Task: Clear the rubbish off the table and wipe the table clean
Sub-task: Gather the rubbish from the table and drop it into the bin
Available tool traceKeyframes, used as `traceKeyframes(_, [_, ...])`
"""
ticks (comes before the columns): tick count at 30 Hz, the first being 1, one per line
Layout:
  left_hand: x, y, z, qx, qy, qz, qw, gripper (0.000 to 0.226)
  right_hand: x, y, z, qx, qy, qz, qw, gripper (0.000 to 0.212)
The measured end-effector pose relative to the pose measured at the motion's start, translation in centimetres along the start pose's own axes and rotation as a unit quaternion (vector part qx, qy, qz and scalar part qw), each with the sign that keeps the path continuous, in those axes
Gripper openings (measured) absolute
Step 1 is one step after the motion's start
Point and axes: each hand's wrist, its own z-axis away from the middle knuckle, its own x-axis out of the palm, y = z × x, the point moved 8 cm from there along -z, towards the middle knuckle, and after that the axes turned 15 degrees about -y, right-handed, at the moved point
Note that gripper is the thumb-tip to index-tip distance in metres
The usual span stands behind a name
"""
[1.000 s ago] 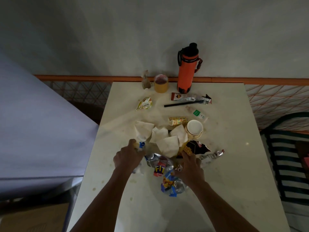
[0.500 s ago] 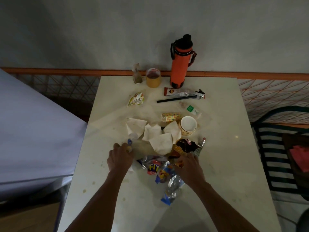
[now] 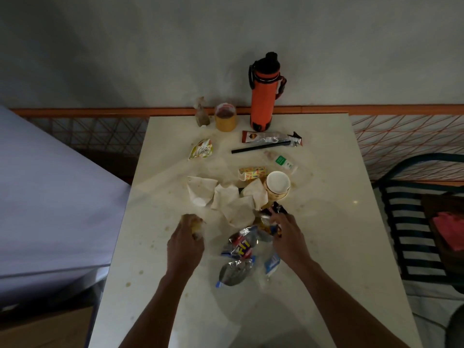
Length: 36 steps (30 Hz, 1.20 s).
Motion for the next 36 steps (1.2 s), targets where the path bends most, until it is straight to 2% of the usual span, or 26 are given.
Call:
traceKeyframes(3, [1.5,2.1,0.9,0.033,-0.039,-0.034,0.998,0.042,-0.1,-0.3,-0.5,0.007,-0.026,0.051,0.998,0.061])
traceKeyframes(6, [3.5,3.6,1.3,0.030,-0.084,-0.053,0.995,0.016,-0.2,-0.8,-0.6,0.004,-0.024,0.064,0.998,0.072])
traceKeyframes(7, [4.3,4.0,1.2,0.018,-0.103,-0.061,0.993,0.014,-0.3,-0.9,-0.8,0.007,-0.022,0.056,0.998,0.075])
traceKeyframes(11, [7.6,4.0,0.4,-0.028,-0.171,-0.128,0.977,0.050,-0.3,-0.9,-1.4,0.011,-0.013,0.015,1.000,0.085])
traceKeyframes(14, [9.0,3.7,-0.1,-0.060,-0.185,-0.196,0.961,0.074,-0.5,-0.5,-1.9,0.025,-0.001,0.015,1.000,0.085])
traceKeyframes(17, [9.8,3.4,0.0,-0.081,-0.181,-0.232,0.952,0.075,-0.7,0.1,-2.5,0.049,0.006,0.008,0.999,0.080])
traceKeyframes(21, [10.2,3.4,-0.3,-0.088,-0.178,-0.246,0.949,0.063,-0.7,0.4,-3.1,0.049,0.008,0.012,0.999,0.068])
traceKeyframes(25, [10.5,3.3,-0.6,-0.072,-0.185,-0.197,0.960,0.042,-0.6,0.8,-3.6,0.063,0.006,0.048,0.997,0.048])
traceKeyframes(28, [10.4,3.1,-0.8,-0.057,-0.184,-0.160,0.968,0.035,-0.5,1.3,-4.1,0.081,-0.018,0.075,0.994,0.032])
traceKeyframes(32, [9.2,2.4,-0.9,-0.036,-0.137,-0.080,0.987,0.024,-0.4,1.4,-4.6,0.091,-0.052,0.109,0.989,0.034])
traceKeyframes(36, [6.0,1.6,-0.5,-0.067,-0.069,0.020,0.995,0.012,-1.6,0.6,-4.0,0.068,-0.029,0.068,0.995,0.033])
